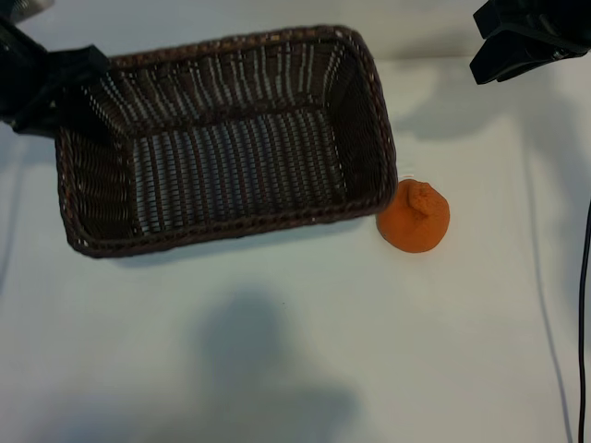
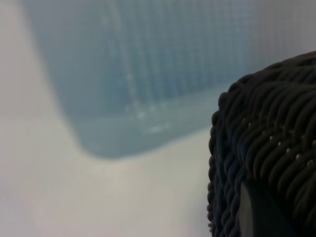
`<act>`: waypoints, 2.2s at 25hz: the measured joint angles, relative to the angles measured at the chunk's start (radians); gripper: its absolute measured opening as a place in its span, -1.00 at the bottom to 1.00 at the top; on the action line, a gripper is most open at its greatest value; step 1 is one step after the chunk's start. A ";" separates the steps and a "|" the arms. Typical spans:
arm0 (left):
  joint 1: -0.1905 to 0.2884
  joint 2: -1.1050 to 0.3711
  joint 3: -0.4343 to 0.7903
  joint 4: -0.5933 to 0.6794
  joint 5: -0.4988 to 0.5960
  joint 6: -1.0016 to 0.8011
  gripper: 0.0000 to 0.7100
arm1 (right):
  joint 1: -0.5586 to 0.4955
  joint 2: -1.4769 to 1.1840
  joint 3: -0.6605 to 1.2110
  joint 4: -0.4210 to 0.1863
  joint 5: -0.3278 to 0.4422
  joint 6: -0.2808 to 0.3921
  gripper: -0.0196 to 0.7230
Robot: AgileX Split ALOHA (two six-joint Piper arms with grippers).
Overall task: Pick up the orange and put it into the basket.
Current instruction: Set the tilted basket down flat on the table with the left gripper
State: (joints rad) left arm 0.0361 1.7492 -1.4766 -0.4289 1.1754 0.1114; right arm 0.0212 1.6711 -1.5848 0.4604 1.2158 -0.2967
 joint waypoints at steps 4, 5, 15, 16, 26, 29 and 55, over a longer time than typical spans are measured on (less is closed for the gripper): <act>0.000 0.012 -0.025 -0.009 0.000 0.017 -0.52 | 0.000 0.000 0.000 0.000 0.000 0.000 -0.29; 0.000 0.014 -0.025 -0.009 0.000 0.020 -0.52 | 0.000 0.000 0.000 0.000 0.000 0.000 -0.29; -0.044 0.051 -0.025 -0.008 0.000 0.027 -0.52 | 0.000 0.000 0.000 0.004 0.000 0.000 -0.29; -0.054 0.057 -0.025 -0.008 0.000 0.027 -0.52 | 0.000 0.000 0.000 0.005 0.000 0.000 -0.29; -0.070 0.093 -0.026 -0.009 0.000 0.025 -0.52 | 0.000 0.000 0.000 0.010 0.001 0.001 -0.29; -0.070 0.096 -0.026 -0.009 0.000 0.026 -0.52 | 0.000 0.000 0.000 0.014 0.001 0.001 -0.29; -0.107 0.282 -0.027 -0.002 -0.012 0.032 -0.52 | 0.000 0.000 0.000 0.025 0.003 0.000 -0.29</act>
State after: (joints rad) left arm -0.0709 2.0313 -1.5031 -0.4312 1.1635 0.1431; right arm 0.0212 1.6711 -1.5848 0.4851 1.2189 -0.2969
